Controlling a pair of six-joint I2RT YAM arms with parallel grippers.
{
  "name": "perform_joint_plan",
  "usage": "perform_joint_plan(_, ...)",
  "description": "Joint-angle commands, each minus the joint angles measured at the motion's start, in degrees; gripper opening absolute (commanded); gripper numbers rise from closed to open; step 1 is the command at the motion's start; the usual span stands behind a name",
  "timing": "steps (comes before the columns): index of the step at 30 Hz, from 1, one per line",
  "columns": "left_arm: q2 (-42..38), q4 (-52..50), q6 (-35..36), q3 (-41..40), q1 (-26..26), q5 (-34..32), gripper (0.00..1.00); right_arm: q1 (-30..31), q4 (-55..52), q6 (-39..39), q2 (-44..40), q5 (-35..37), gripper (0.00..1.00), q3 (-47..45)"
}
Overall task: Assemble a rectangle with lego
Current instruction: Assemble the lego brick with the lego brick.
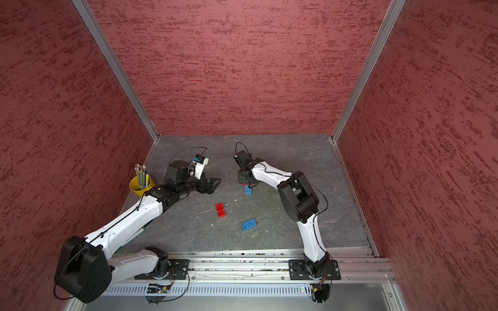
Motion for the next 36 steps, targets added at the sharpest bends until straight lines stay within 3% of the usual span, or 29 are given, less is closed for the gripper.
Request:
perform_joint_plan(1,0.61,-0.21,-0.34,1.42,0.36,0.53,1.00,-0.33,-2.95,0.69,0.00,0.74,0.50,-2.30)
perform_joint_plan(10,0.29,-0.43,-0.26,1.29,0.27,0.30,1.00,-0.32,-2.69,0.98,-1.97,1.29,0.58,-2.42)
perform_joint_plan(18,-0.13,-0.41,0.00,0.95,0.09,0.00,1.00,-0.24,-1.30,0.61,-3.34,-0.17,0.74,-2.60)
perform_joint_plan(23,-0.55,-0.29,-0.58,0.74,0.09,-2.50,1.00,-0.25,-0.45,0.00,-4.44,-0.69,0.78,-2.69)
perform_joint_plan(27,-0.62,-0.98,-6.34,1.14,1.25,-8.28,1.00,-0.25,0.69,-0.53,-7.46,0.54,0.80,-2.87)
perform_joint_plan(32,4.21,-6.83,-19.20,4.36,7.95,-5.06,1.00,-0.30,1.18,-2.66,-12.73,3.01,0.80,-3.40)
perform_joint_plan(36,6.17,-8.93,-18.76,5.55,8.96,-1.54,1.00,-0.37,1.56,-3.79,-18.02,3.11,0.80,-7.95)
